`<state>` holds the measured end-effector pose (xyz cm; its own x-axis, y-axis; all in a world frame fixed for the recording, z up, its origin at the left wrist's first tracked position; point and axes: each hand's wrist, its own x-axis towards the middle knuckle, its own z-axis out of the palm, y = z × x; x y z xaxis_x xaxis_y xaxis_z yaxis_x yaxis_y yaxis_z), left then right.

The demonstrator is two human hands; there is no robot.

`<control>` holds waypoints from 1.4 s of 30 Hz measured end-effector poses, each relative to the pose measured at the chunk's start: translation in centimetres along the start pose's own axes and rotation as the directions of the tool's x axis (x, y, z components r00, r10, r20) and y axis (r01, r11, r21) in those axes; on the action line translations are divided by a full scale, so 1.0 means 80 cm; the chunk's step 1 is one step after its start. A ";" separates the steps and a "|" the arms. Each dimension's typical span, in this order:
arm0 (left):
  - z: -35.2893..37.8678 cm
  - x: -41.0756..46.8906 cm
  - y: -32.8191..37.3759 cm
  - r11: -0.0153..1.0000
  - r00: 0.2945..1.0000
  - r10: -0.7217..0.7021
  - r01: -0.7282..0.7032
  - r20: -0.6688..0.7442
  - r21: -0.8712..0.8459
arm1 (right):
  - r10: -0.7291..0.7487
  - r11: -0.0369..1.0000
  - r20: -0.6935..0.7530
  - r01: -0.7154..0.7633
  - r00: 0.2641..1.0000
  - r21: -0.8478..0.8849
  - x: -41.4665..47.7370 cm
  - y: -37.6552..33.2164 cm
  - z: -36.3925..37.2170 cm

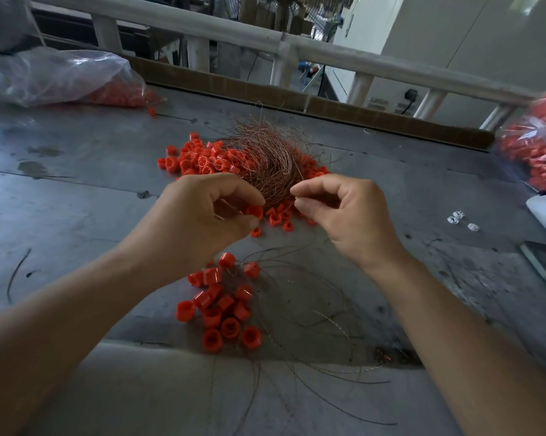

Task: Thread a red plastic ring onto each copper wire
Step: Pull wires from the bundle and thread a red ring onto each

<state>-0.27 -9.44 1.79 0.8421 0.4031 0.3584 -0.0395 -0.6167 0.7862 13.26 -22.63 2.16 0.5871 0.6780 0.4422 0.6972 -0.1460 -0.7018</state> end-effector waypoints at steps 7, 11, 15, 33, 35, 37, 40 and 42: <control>-0.001 0.000 0.009 0.942 0.996 -0.076 0.085 0.042 -0.326 | -0.219 0.976 -0.110 0.217 0.970 -0.031 -0.008 -0.014 -0.014; -0.002 -0.002 0.014 0.924 0.997 -0.060 0.077 0.055 -0.373 | -0.332 0.940 -0.171 0.341 0.928 0.028 -0.015 -0.029 -0.025; -0.003 -0.003 0.015 0.910 0.997 -0.047 0.070 0.066 -0.408 | -0.415 0.909 -0.182 0.414 0.892 -0.042 -0.021 -0.037 -0.026; -0.007 -0.003 0.010 0.757 0.989 -0.040 0.123 0.143 -0.642 | -0.425 0.902 -0.150 0.404 0.893 -0.150 -0.024 -0.040 -0.016; -0.007 -0.003 0.011 0.769 0.990 -0.023 0.106 0.138 -0.630 | -0.401 0.913 -0.137 0.385 0.906 -0.134 -0.025 -0.041 -0.014; -0.007 -0.004 0.011 0.781 0.990 -0.004 0.091 0.140 -0.618 | -0.374 0.925 -0.126 0.358 0.919 -0.128 -0.026 -0.042 -0.012; -0.005 -0.004 0.009 0.761 0.988 0.011 0.092 0.154 -0.643 | -0.332 0.941 -0.091 0.323 0.939 -0.103 -0.027 -0.043 -0.008; -0.005 -0.004 0.008 0.757 0.987 0.024 0.087 0.160 -0.648 | -0.315 0.948 -0.074 0.309 0.946 -0.081 -0.027 -0.042 -0.007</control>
<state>-0.79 -9.72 2.40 0.9160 0.2750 0.2920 -0.3055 0.0064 0.9522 9.84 -24.00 3.85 0.3665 0.6345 0.6805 0.8755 0.0124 -0.4831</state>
